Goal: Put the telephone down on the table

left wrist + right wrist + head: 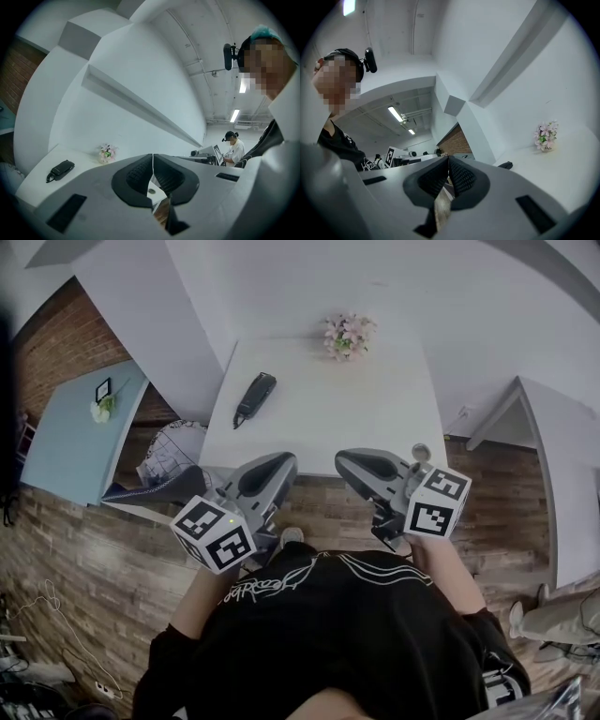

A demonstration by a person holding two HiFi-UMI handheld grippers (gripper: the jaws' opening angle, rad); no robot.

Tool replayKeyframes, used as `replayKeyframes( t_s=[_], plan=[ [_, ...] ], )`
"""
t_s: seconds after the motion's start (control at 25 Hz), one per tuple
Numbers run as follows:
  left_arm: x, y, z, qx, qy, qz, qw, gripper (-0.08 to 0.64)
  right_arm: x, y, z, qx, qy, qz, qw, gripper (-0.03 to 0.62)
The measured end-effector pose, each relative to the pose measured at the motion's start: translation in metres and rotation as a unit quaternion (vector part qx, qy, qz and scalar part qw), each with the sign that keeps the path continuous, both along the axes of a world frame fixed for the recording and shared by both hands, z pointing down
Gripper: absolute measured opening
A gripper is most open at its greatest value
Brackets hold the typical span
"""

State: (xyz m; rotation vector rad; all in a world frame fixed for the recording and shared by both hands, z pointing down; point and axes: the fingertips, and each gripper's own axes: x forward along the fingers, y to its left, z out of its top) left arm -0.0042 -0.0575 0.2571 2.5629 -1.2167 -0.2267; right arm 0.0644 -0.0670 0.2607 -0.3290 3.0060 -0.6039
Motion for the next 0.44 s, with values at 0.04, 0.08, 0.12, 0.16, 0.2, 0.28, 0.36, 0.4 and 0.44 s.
replayKeyframes(
  t_s=[0.04, 0.08, 0.12, 0.16, 0.2, 0.28, 0.36, 0.4, 0.44],
  plan=[
    [-0.0009, 0.0003, 0.0, 0.0, -0.001, -0.002, 1.0, 0.009, -0.0006, 0.0009, -0.0006, 0.002, 0.0, -0.002, 1.0, 0.038],
    [-0.0014, 0.0011, -0.0005, 0.001, -0.002, -0.003, 1.0, 0.009, -0.0011, 0.0019, -0.001, 0.003, 0.0, -0.004, 1.0, 0.038],
    [-0.0016, 0.0022, -0.0018, 0.003, -0.002, -0.004, 1.0, 0.009, -0.0013, 0.0028, -0.0018, 0.004, -0.001, -0.005, 1.0, 0.038],
    [-0.0018, 0.003, -0.0036, 0.006, -0.003, -0.005, 1.0, 0.009, -0.0014, 0.0033, -0.0031, 0.006, -0.002, -0.007, 1.0, 0.038],
    [-0.0018, 0.0033, -0.0053, 0.009, -0.005, -0.006, 0.9999, 0.009, -0.0015, 0.0033, -0.0048, 0.009, -0.003, -0.008, 1.0, 0.038],
    [-0.0015, 0.0036, -0.0058, 0.012, -0.008, -0.006, 0.9999, 0.009, -0.0018, 0.0028, -0.0063, 0.013, -0.004, -0.009, 1.0, 0.038],
    [-0.0012, 0.0042, -0.0029, 0.011, -0.013, -0.007, 0.9998, 0.009, -0.0019, 0.0028, -0.0049, 0.013, -0.004, -0.01, 1.0, 0.038],
    [-0.0012, 0.0045, -0.0009, 0.01, -0.015, -0.008, 0.9998, 0.009, -0.0018, 0.0028, -0.0039, 0.013, -0.005, -0.011, 1.0, 0.038],
    [-0.0012, 0.0047, 0.0011, 0.009, -0.017, -0.009, 0.9998, 0.009, -0.0018, 0.0028, -0.0029, 0.012, -0.006, -0.012, 1.0, 0.038]
  ],
)
